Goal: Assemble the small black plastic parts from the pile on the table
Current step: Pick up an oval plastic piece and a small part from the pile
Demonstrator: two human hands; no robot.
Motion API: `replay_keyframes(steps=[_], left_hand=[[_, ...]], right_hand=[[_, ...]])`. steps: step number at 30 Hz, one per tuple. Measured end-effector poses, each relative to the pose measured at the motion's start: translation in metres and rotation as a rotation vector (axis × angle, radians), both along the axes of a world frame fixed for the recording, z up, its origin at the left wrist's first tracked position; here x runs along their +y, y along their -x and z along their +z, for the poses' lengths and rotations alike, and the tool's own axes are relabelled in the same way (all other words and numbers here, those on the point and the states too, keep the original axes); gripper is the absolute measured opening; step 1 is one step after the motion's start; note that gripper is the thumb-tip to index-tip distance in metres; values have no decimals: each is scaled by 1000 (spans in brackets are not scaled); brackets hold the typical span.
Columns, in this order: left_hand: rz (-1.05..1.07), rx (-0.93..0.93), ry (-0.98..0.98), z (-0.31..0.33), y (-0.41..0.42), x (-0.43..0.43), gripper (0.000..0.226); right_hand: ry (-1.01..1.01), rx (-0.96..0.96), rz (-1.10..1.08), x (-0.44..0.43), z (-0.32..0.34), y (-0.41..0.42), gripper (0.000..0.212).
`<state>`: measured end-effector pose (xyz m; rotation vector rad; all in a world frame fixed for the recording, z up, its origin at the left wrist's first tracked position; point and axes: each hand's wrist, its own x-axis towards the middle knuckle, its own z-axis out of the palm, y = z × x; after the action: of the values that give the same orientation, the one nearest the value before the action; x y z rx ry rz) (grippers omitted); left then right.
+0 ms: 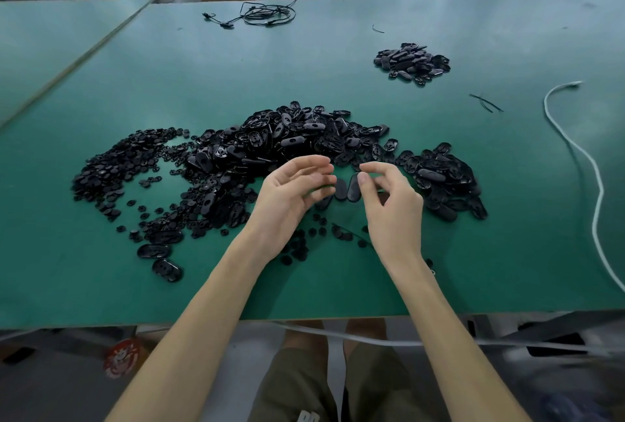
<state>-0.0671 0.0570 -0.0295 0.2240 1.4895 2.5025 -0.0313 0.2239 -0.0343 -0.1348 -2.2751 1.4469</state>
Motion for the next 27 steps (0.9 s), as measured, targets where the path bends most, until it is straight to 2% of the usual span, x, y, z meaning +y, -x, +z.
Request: replay_keyframes(steps=[4, 12, 15, 19, 21, 24, 27], left_hand=[[-53, 57, 155, -1, -2, 3, 30], [-43, 68, 222, -2, -3, 5, 32], [-10, 26, 128, -1, -1, 1, 29], [21, -24, 33, -2, 3, -3, 29], [24, -27, 30, -2, 3, -3, 29], [22, -27, 33, -1, 3, -3, 29], [28, -31, 37, 0, 2, -3, 30]], right_hand=[[35, 33, 68, -1, -1, 0, 7], [51, 81, 47, -1, 0, -1, 9], [205, 115, -104, 4, 1, -2, 13], [449, 47, -235, 11, 0, 2, 19], [493, 32, -254, 10, 0, 3, 29], [530, 8, -251, 11, 1, 5, 60], [536, 12, -209, 11, 1, 5, 72]])
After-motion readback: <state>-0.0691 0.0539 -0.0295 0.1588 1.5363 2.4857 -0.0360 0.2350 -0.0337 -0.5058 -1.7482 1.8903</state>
